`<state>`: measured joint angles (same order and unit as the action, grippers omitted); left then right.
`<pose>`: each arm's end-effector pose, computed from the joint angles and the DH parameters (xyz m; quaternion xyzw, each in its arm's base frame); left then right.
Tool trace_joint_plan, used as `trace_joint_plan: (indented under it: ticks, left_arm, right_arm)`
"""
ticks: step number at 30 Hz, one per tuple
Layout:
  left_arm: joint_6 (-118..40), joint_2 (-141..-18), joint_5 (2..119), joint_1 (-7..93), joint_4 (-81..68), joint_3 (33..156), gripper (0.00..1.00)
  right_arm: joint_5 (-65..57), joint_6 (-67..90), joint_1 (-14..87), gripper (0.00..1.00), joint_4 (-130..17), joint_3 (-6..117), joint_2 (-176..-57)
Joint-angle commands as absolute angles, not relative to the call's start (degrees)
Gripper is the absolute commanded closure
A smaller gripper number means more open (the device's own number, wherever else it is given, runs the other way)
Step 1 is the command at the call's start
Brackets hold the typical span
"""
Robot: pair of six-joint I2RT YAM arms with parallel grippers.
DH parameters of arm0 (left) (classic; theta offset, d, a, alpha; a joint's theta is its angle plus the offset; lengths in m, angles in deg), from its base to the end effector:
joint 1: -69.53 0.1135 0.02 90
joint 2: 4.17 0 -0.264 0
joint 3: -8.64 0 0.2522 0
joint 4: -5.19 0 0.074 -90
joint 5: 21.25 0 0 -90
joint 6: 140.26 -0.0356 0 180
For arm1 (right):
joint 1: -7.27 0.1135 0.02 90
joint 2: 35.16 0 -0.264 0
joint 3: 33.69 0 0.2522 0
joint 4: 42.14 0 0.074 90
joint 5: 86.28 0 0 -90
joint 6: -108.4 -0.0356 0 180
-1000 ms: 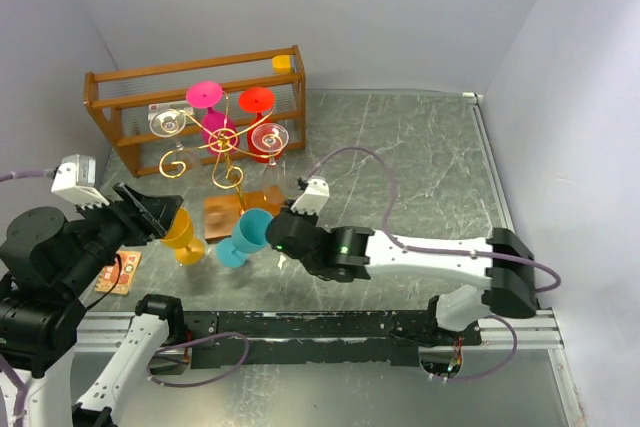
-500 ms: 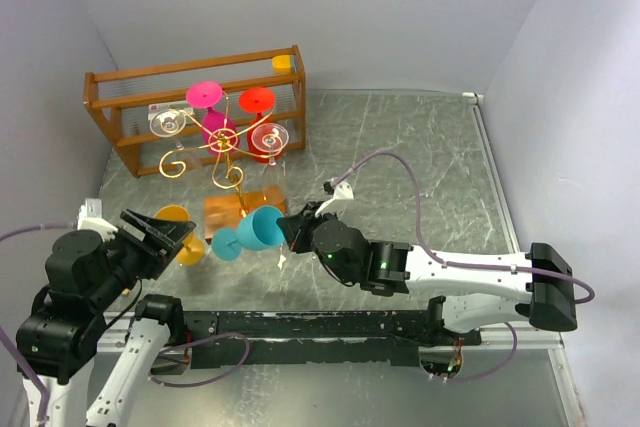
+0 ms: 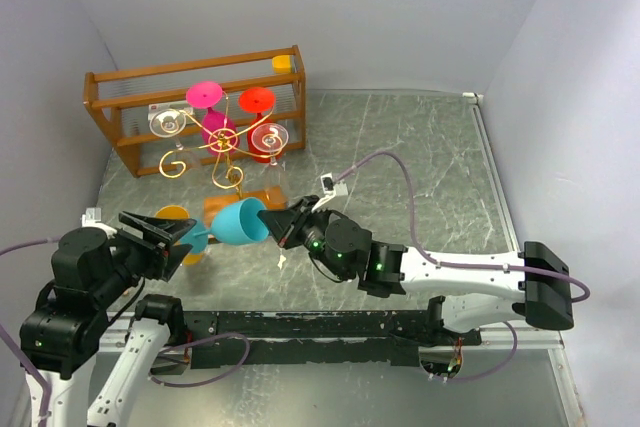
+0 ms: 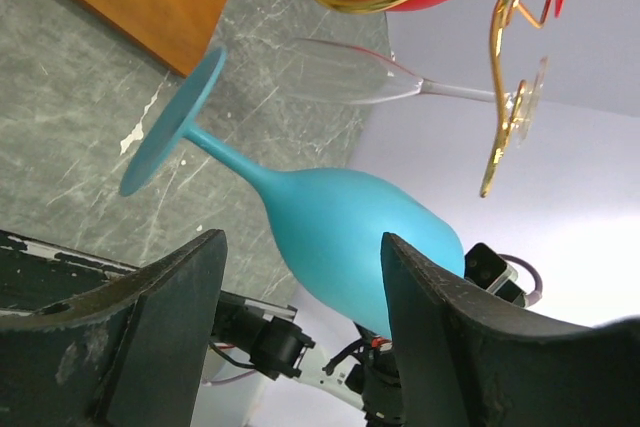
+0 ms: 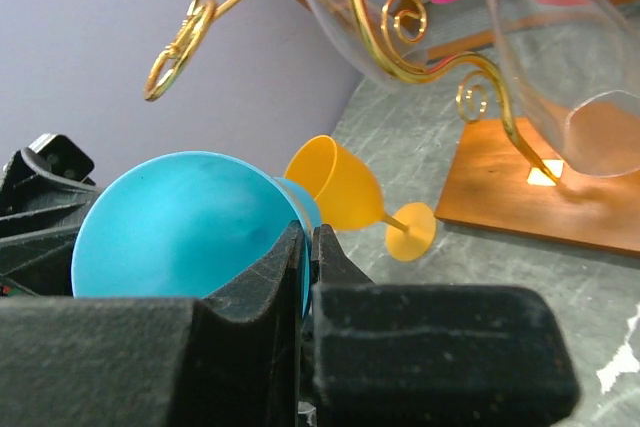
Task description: Place the wine glass upside down on the wine glass rack
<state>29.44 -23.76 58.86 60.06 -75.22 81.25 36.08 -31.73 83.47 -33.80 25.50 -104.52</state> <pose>0.0186 -0.0093 0.3533 -0.4530 0.7221 -0.4158 0.3170 0.0851 0.2666 0.3127 0.0333 0.7158 0.5059 0.4802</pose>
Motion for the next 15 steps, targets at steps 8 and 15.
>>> trace_joint_plan:
  ticks: [8,15]
  left_arm:
    - [32.6,-25.4,61.1,60.8,-77.3,83.9,0.28]
    - [34.8,-24.8,60.6,61.4,-78.4,83.2,0.26]
  right_arm:
    - [31.4,-31.9,83.6,1.00,-24.5,29.3,-108.1]
    - [29.3,-33.6,83.6,1.00,-22.9,29.5,-108.2]
